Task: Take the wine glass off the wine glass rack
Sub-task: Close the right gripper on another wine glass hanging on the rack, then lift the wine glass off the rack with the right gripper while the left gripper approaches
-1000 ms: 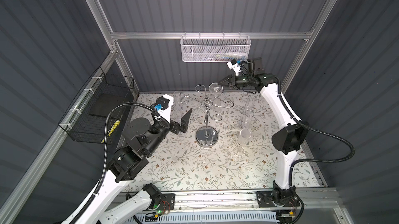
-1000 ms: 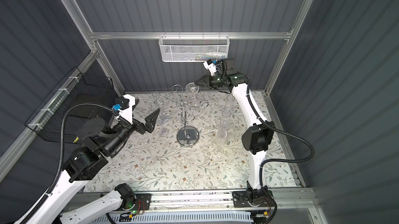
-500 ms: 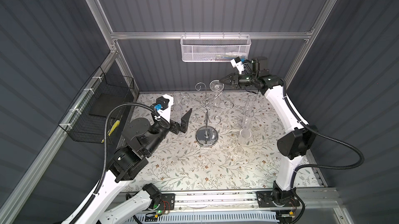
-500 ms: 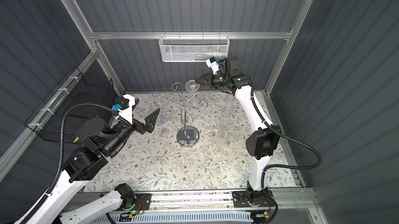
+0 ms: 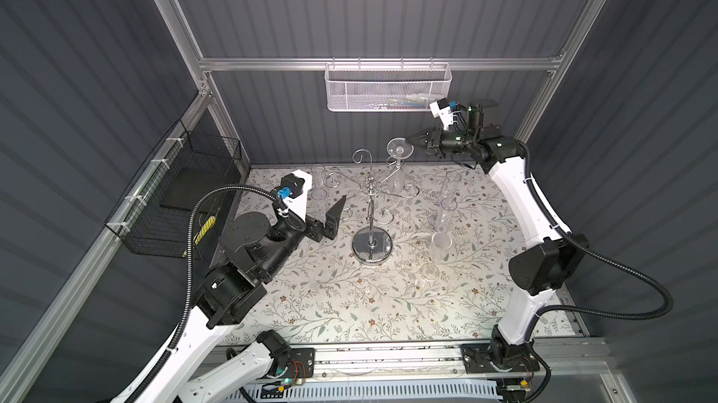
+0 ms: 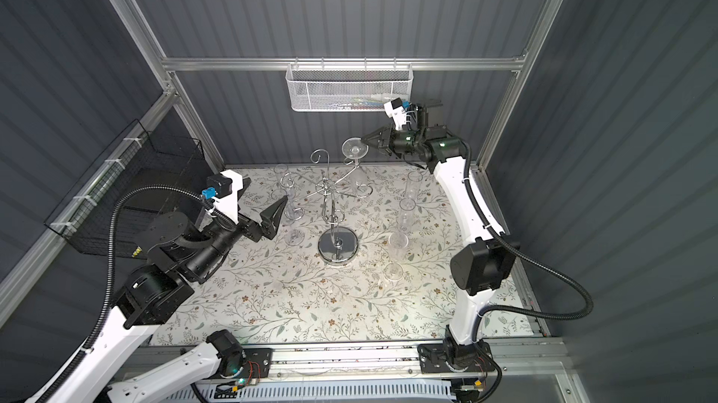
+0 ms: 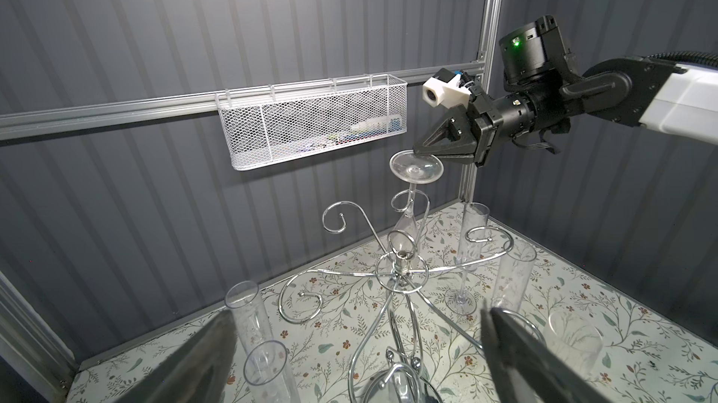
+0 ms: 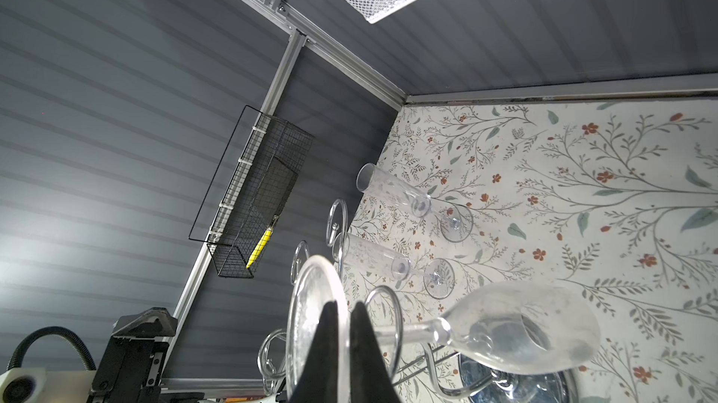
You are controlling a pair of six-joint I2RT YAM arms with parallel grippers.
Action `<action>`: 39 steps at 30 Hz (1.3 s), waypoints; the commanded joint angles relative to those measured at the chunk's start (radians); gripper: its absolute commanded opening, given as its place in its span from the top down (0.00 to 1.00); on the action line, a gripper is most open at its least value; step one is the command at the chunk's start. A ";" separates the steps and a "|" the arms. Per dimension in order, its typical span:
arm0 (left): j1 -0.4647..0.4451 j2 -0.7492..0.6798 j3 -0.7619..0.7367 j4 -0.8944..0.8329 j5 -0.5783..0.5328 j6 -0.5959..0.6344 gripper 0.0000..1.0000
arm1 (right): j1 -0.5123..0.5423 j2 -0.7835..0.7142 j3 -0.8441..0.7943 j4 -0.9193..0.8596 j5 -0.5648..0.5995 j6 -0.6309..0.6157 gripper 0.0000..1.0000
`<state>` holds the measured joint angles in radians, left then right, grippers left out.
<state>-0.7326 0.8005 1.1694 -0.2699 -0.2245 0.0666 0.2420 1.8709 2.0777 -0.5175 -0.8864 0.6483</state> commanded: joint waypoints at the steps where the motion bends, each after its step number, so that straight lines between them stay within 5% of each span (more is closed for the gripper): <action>1: -0.003 -0.014 0.016 -0.002 0.012 -0.014 0.00 | -0.006 -0.033 -0.019 0.022 -0.002 0.007 1.00; 18: -0.004 -0.018 0.024 -0.001 0.010 -0.029 0.00 | 0.110 -0.099 -0.080 0.038 0.004 0.012 1.00; 29: -0.004 -0.025 0.042 0.021 -0.049 -0.244 0.00 | 0.125 0.076 0.170 0.022 0.079 -0.016 1.00; 39: -0.004 0.042 0.121 0.032 0.035 -0.400 0.00 | 0.092 0.100 0.266 0.123 0.134 -0.062 1.00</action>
<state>-0.7326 0.8318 1.2457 -0.2668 -0.2173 -0.2432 0.3473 1.9999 2.3054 -0.4664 -0.7715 0.6189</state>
